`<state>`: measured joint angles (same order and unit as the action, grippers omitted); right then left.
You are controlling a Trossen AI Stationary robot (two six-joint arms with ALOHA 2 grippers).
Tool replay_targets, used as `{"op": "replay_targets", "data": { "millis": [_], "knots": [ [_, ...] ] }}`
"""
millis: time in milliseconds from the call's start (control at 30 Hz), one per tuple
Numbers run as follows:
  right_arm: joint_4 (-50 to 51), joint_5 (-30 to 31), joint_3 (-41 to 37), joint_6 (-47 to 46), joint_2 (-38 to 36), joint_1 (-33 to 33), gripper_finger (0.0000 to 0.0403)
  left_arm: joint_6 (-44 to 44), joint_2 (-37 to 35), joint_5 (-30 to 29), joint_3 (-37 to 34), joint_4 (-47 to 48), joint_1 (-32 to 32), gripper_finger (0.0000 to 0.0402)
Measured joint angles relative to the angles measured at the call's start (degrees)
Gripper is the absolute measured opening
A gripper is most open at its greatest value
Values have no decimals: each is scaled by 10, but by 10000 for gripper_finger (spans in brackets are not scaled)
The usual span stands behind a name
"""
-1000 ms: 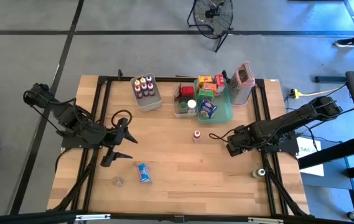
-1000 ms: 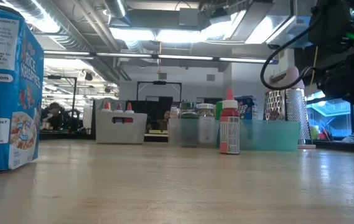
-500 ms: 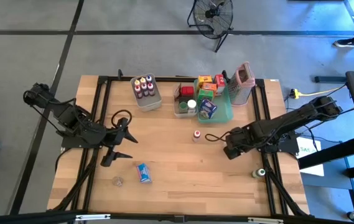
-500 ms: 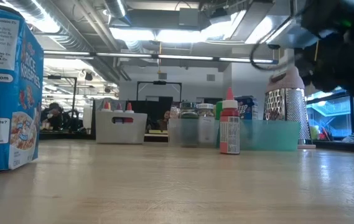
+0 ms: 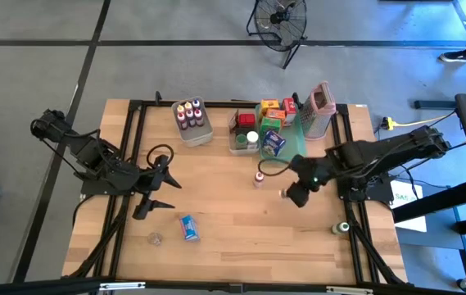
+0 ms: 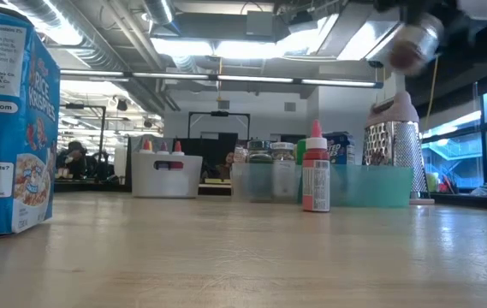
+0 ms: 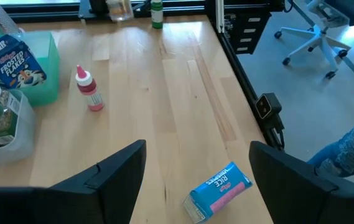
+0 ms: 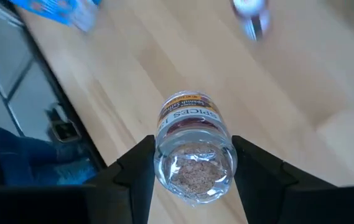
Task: Pick & Place Kitchen Items
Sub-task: Put the brown seasoning bottle into the white bin
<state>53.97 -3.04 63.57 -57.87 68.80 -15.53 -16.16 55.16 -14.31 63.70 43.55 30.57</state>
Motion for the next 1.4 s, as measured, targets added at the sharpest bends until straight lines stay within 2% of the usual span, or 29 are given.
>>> {"op": "replay_targets", "data": {
  "millis": [167,433,867,1133,1400],
  "knots": [
    [-4,-1,53,102,24,46,177,-15,0,0,0,0,0,281],
    [5,-16,145,284,113,130,178,-32,0,-24,0,-3,0,281],
    [137,-22,395,533,298,252,178,-64,0,-41,0,0,0,281],
    [138,-26,431,627,379,297,179,-88,0,-41,0,11,1,281],
    [102,-47,431,700,424,293,179,-97,-1,-42,0,17,1,281]
  ]
}}
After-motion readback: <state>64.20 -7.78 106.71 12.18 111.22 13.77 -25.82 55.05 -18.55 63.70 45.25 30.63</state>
